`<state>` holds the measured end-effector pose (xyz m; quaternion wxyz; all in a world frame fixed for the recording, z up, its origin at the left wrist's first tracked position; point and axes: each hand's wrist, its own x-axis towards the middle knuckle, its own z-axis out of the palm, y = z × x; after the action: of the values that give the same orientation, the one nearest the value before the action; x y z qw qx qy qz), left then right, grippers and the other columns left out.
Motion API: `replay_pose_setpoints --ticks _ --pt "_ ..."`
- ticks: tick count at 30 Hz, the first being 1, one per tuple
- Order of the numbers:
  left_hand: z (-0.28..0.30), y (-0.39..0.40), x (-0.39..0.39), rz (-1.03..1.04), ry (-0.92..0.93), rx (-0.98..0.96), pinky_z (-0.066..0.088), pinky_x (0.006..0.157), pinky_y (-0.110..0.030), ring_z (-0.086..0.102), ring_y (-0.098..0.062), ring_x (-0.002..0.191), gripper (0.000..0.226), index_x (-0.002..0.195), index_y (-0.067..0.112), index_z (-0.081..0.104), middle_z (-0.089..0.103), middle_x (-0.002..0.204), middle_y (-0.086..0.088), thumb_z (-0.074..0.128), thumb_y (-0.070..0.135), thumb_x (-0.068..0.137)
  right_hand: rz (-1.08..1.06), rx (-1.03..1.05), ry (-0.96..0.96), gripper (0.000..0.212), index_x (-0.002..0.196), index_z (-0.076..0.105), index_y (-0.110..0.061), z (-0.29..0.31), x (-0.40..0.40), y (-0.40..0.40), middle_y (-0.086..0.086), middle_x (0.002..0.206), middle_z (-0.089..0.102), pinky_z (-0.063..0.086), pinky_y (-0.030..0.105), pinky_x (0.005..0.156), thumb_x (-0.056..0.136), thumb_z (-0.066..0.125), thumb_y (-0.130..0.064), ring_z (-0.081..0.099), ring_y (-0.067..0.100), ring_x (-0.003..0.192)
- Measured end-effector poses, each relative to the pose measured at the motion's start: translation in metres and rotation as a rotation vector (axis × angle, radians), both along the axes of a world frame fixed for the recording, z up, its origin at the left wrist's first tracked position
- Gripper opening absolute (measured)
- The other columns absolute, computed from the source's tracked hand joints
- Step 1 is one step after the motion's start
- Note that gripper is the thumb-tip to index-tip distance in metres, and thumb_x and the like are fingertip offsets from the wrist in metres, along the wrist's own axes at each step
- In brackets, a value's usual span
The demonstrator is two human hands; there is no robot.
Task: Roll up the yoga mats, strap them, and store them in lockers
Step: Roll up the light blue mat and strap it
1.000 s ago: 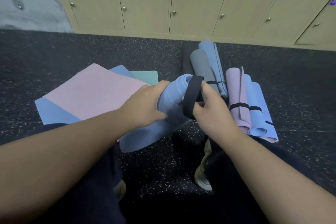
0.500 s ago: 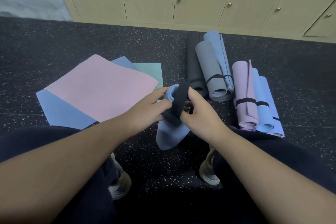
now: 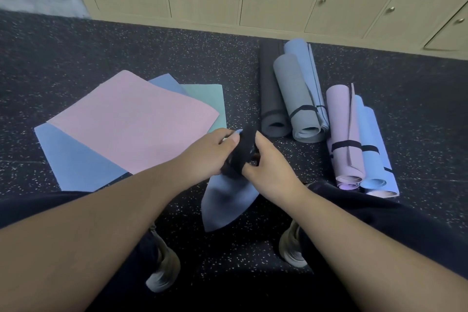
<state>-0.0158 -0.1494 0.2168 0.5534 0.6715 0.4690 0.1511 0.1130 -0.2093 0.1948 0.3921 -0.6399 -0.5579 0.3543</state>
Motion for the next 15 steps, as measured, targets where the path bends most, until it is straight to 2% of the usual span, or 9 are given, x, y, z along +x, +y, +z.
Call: replay_pose_setpoints --ticks 3,5,7,9,11,13,15 --pt "-0.005 0.008 0.003 0.009 -0.006 -0.029 0.050 0.083 -0.041 0.053 -0.020 0.082 0.029 0.117 0.009 0.056 0.058 0.096 -0.013 0.039 0.027 0.102 -0.014 0.017 0.012 0.038 0.109 0.058 -0.020 -0.002 -0.001 0.006 -0.003 0.102 0.063 0.046 0.017 0.076 0.078 0.056 0.001 0.059 0.007 0.087" --pt "-0.012 0.012 0.005 0.024 0.012 0.005 0.047 0.078 -0.036 0.052 -0.021 0.077 0.024 0.119 0.015 0.055 0.059 0.095 -0.008 0.041 0.021 0.100 -0.009 0.035 -0.018 0.034 0.102 0.057 -0.020 -0.004 -0.002 0.009 -0.006 0.099 0.060 0.041 0.011 0.073 0.077 0.057 0.003 0.056 0.004 0.085" --pt "-0.018 0.016 0.005 0.044 0.078 0.094 0.048 0.085 -0.034 0.058 -0.018 0.083 0.029 0.125 0.025 0.053 0.062 0.105 0.000 0.043 0.019 0.099 0.008 0.060 -0.096 0.037 0.098 0.055 -0.026 -0.006 -0.005 0.010 -0.012 0.096 0.053 0.036 0.006 0.075 0.077 0.057 0.004 0.051 0.001 0.084" --pt "-0.021 0.018 0.005 0.055 0.061 0.110 0.047 0.089 -0.034 0.057 -0.014 0.087 0.032 0.126 0.028 0.053 0.061 0.107 0.007 0.044 0.016 0.097 0.019 0.071 -0.140 0.041 0.107 0.058 -0.024 -0.009 -0.006 0.011 -0.010 0.104 0.052 0.034 0.003 0.081 0.078 0.057 0.004 0.049 0.001 0.092" --pt "-0.021 0.019 0.005 0.072 0.017 0.084 0.047 0.087 -0.034 0.055 -0.011 0.081 0.031 0.123 0.027 0.055 0.059 0.104 0.010 0.046 0.012 0.097 0.024 0.071 -0.140 0.042 0.118 0.059 -0.015 -0.011 -0.003 0.013 -0.005 0.115 0.054 0.038 0.009 0.090 0.079 0.057 0.002 0.050 0.006 0.105" --pt "-0.021 0.021 0.004 0.092 0.006 0.068 0.049 0.091 -0.039 0.056 -0.013 0.078 0.032 0.123 0.025 0.056 0.059 0.108 0.004 0.047 0.008 0.097 0.033 0.074 -0.126 0.036 0.116 0.060 -0.013 -0.011 0.000 0.014 -0.002 0.113 0.057 0.043 0.021 0.093 0.082 0.058 -0.002 0.053 0.012 0.106" --pt "-0.020 0.023 0.001 0.111 0.013 0.074 0.046 0.099 -0.046 0.061 -0.028 0.097 0.032 0.123 0.024 0.056 0.057 0.107 0.004 0.048 0.007 0.097 0.027 0.061 -0.116 0.034 0.114 0.060 -0.014 -0.012 0.001 0.015 -0.002 0.109 0.058 0.045 0.028 0.093 0.082 0.060 -0.002 0.055 0.012 0.103"
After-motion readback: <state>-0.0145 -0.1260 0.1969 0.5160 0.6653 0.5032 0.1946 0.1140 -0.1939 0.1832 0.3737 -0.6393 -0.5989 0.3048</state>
